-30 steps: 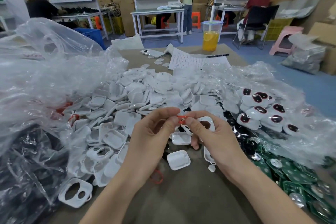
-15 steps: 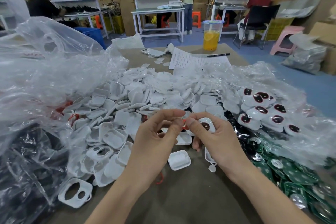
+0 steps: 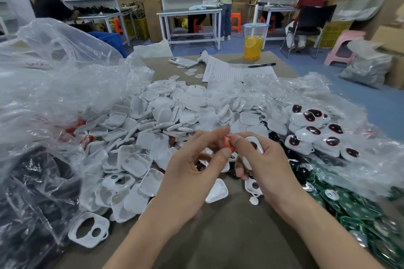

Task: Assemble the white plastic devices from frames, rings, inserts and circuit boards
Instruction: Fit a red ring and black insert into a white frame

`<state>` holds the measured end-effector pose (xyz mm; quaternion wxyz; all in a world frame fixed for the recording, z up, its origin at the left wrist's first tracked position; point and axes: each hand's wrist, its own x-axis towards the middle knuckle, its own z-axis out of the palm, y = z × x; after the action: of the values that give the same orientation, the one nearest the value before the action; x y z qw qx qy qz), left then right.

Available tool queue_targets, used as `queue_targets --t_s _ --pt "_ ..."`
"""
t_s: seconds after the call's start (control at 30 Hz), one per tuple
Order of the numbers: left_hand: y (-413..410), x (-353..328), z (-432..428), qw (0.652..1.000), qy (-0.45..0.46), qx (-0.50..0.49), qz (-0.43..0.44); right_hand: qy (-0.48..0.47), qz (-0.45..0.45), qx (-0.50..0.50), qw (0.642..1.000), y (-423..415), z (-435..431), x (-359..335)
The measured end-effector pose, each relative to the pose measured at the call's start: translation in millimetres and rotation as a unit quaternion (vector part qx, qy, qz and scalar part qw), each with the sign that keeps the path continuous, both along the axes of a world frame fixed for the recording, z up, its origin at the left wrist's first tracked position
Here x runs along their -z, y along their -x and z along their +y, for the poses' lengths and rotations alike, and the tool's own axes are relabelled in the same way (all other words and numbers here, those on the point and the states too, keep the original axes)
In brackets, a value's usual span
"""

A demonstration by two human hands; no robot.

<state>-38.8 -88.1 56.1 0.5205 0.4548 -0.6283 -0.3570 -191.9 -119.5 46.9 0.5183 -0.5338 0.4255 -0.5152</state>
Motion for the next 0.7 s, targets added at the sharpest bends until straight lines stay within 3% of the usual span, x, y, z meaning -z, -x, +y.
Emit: queue_targets --t_s 0.3,0.43,0.57,0.7 --pt "7.6 9.7 -3.4 0.997 0.029 -0.074 -0.009 -0.005 0.014 -0.038 0.999 -1.4 -0.3 4.9" --pt "4.2 9.2 -6.6 0.996 0.033 -0.076 0.03 -0.052 -0.066 -0.012 0.996 -1.2 -3.2 5.5" --pt "3.5 13.0 -9.1 0.996 0.058 -0.068 -0.013 -0.144 -0.162 -0.016 0.976 -1.8 -8.9 7.4" --pt "3.0 21.2 -13.8 0.994 0.076 -0.071 -0.043 -0.148 -0.209 -0.029 0.966 -2.6 -9.9 4.9"
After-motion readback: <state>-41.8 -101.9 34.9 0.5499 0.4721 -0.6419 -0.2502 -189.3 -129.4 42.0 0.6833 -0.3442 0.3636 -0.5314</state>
